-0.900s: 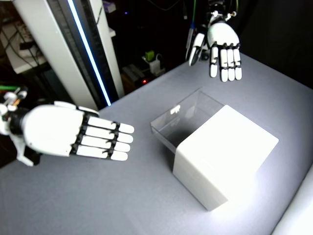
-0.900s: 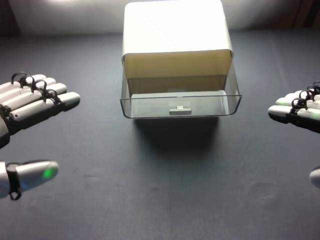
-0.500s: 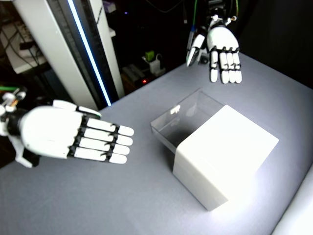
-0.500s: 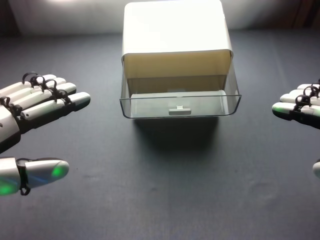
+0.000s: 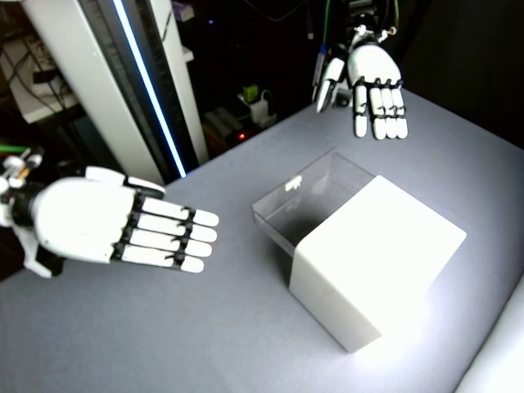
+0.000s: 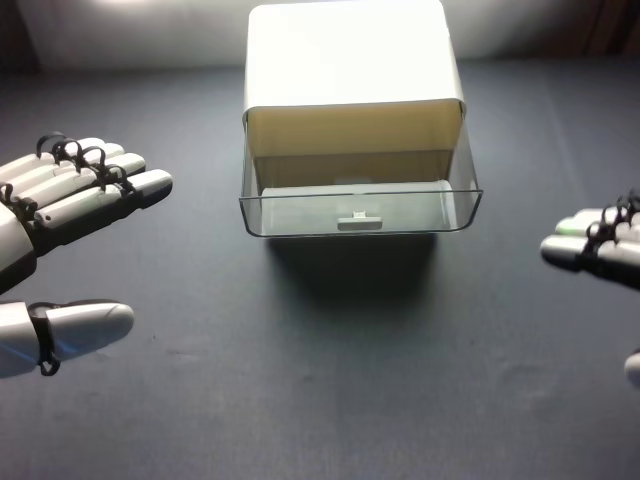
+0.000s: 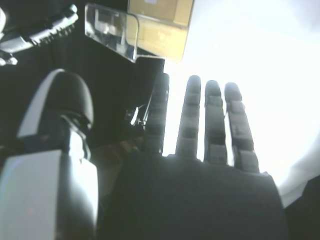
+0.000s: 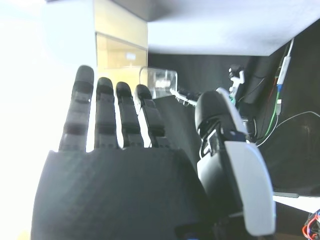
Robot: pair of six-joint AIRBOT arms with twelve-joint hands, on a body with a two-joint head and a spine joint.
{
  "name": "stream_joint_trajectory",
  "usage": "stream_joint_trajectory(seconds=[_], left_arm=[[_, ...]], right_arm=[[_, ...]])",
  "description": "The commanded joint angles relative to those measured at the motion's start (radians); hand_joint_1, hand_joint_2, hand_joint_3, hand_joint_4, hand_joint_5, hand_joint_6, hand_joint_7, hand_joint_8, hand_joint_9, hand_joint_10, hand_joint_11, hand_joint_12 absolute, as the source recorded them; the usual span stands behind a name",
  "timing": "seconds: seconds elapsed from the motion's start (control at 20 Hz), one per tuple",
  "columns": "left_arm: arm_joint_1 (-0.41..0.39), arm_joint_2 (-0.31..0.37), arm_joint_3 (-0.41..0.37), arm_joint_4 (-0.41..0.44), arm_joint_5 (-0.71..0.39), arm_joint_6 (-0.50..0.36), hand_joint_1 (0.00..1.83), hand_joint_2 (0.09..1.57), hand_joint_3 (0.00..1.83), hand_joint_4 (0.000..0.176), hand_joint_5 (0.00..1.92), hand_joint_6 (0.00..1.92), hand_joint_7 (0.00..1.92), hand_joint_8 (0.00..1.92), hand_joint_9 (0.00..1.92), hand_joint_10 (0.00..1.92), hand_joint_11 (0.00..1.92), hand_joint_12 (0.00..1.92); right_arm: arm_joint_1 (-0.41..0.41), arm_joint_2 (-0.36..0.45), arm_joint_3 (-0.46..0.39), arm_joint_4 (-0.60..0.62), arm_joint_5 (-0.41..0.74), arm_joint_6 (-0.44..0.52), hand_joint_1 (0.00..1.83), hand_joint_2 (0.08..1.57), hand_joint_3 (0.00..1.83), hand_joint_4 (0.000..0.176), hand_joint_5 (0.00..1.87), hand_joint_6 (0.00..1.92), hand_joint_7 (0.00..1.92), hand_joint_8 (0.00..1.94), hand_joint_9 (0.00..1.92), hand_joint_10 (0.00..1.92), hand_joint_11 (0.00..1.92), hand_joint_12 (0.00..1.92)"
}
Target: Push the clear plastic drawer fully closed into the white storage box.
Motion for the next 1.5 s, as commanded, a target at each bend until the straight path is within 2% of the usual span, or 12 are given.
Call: stream_joint_trajectory(seconds=[0.0,0.15,0.3,0.55,0.65,0.75,0.85,0.95,1.05,1.15,1.25,1.45], left_arm=[[-0.009,0.006,0.006,-0.031,-0.126,0.002,0.0,1.26,0.06,0.098,0.03,0.01,0.0,0.0,0.0,0.0,0.0,0.0],[-0.009,0.006,0.006,-0.038,-0.133,0.006,0.0,1.26,0.06,0.043,0.07,0.03,0.04,0.02,0.0,0.0,0.0,0.0],[-0.009,0.006,0.006,-0.048,-0.142,0.013,0.02,1.27,0.05,0.038,0.06,0.03,0.06,0.02,0.0,0.0,0.0,0.0],[-0.008,0.011,0.005,-0.062,-0.153,0.021,0.0,1.28,0.04,0.025,0.07,0.03,0.08,0.02,0.0,0.0,0.02,0.02],[-0.008,0.011,0.004,-0.065,-0.156,0.023,0.0,1.29,0.01,0.033,0.06,0.04,0.07,0.01,0.0,0.0,0.0,0.17],[-0.008,0.011,0.004,-0.07,-0.16,0.025,0.05,1.33,0.01,0.006,0.08,0.05,0.09,0.0,0.0,0.0,0.0,0.46],[-0.008,0.011,0.004,-0.075,-0.167,0.029,0.12,1.37,0.01,0.003,0.1,0.06,0.1,0.0,0.01,0.01,0.0,0.9],[-0.008,0.014,0.003,-0.081,-0.171,0.033,0.13,1.42,0.02,0.0,0.1,0.07,0.1,0.01,0.02,0.03,0.0,1.06],[-0.006,0.019,0.0,-0.088,-0.177,0.038,0.24,1.48,0.02,0.0,0.1,0.05,0.11,0.0,0.03,0.04,0.0,0.76],[-0.004,0.022,-0.002,-0.095,-0.184,0.043,0.22,1.53,0.02,0.0,0.1,0.04,0.1,0.0,0.01,0.06,0.0,0.32],[-0.002,0.023,-0.003,-0.102,-0.19,0.047,0.12,1.57,0.06,0.0,0.1,0.02,0.08,0.0,0.0,0.03,0.0,0.02],[0.003,0.03,-0.004,-0.114,-0.198,0.053,0.0,1.57,0.17,0.006,0.09,0.02,0.08,0.0,0.01,0.02,0.0,0.0]], right_arm=[[0.001,-0.006,0.003,0.017,0.119,0.016,0.27,1.39,0.0,0.0,0.09,0.01,0.06,0.0,0.06,0.01,0.0,0.39],[0.002,-0.042,0.017,-0.013,0.123,0.048,0.24,1.4,0.0,0.0,0.08,0.0,0.05,0.0,0.04,0.0,0.0,0.16],[0.018,-0.08,0.032,-0.039,0.127,0.07,0.13,1.42,0.0,0.0,0.08,0.0,0.06,0.0,0.04,0.0,0.0,0.46],[0.056,-0.156,0.067,-0.09,0.126,0.119,0.16,1.39,0.0,0.0,0.06,0.0,0.05,0.0,0.03,0.0,0.0,0.33],[0.087,-0.185,0.08,-0.114,0.122,0.132,0.18,1.38,0.0,0.0,0.04,0.01,0.05,0.01,0.02,0.01,0.0,0.25],[0.118,-0.216,0.095,-0.14,0.112,0.148,0.19,1.39,0.0,0.0,0.04,0.0,0.03,0.0,0.0,0.0,0.0,0.04],[0.139,-0.246,0.112,-0.156,0.105,0.161,0.23,1.39,0.0,0.0,0.08,0.02,0.04,0.01,0.0,0.0,0.0,0.0],[0.155,-0.271,0.124,-0.163,0.102,0.162,0.26,1.38,0.0,0.0,0.09,0.01,0.04,0.0,0.0,0.0,0.0,0.0],[0.174,-0.3,0.138,-0.17,0.101,0.164,0.28,1.37,0.0,0.0,0.1,0.01,0.08,0.01,0.05,0.02,0.07,0.04],[0.19,-0.321,0.149,-0.175,0.096,0.164,0.28,1.37,0.01,0.0,0.11,0.0,0.11,0.0,0.11,0.0,0.0,0.52],[0.203,-0.345,0.162,-0.175,0.091,0.165,0.28,1.38,0.0,0.0,0.09,0.01,0.1,0.01,0.09,0.01,0.0,0.41],[0.235,-0.396,0.191,-0.175,0.091,0.166,0.34,1.39,0.0,0.0,0.04,0.0,0.05,0.0,0.05,0.0,0.0,0.25]])
